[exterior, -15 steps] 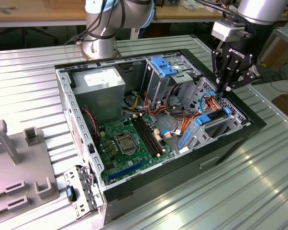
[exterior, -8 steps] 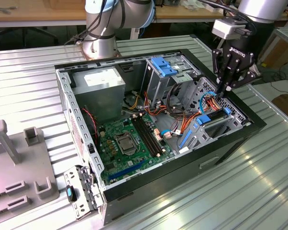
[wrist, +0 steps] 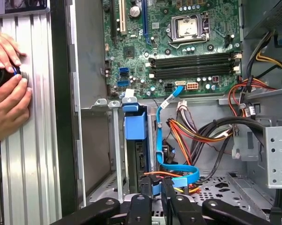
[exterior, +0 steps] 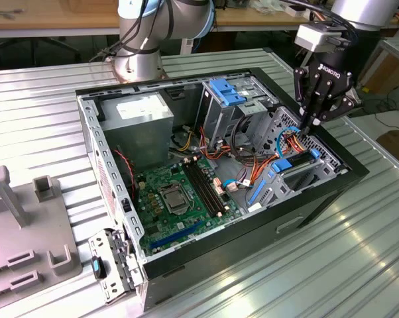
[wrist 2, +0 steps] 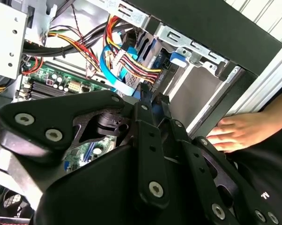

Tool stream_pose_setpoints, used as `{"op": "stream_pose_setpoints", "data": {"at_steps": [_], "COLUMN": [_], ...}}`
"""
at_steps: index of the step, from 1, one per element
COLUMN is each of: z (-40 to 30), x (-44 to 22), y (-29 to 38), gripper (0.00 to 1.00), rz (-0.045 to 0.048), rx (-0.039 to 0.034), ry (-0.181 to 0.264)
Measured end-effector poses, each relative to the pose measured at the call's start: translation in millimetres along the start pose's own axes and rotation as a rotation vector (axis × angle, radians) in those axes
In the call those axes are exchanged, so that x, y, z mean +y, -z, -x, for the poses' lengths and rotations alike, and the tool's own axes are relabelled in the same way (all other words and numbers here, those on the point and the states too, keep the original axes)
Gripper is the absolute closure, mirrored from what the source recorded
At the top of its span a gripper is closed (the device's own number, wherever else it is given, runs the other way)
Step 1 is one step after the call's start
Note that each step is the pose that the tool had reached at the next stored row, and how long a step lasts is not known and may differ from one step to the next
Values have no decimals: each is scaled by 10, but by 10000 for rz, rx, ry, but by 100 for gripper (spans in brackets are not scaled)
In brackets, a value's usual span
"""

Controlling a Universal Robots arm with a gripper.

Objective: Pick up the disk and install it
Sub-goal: 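Insert the second disk wire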

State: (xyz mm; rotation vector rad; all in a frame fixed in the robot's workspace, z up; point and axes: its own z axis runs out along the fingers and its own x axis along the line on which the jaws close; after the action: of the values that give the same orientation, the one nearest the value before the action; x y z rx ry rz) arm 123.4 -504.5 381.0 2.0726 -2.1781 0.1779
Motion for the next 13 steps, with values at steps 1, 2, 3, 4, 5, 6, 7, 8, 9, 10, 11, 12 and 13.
{"op": "stream_pose_setpoints", "data": {"at_steps": [1,2,3,4,5,6,7,8,9,10,11,12,13], "z": [1,1,1,1,1,-4,-15,-54,-94,-116,-142,-182,-211], "x": [-8,-10,-11,-11,-11,-11,-12,-14,-15,-16,-16,-13,-1], "y": [0,-1,-1,-1,-1,-4,-5,-16,-32,-36,-41,-52,-59], "gripper": [76,78,84,84,84,84,84,84,84,84,84,84,84], "rz": [7,8,7,7,7,7,8,12,21,34,47,56,23], "rx": [21,23,23,23,23,20,11,-75,-277,-571,-841,-1074,-1127], "ry": [0,-1,0,0,0,0,0,2,11,17,22,24,22]}}
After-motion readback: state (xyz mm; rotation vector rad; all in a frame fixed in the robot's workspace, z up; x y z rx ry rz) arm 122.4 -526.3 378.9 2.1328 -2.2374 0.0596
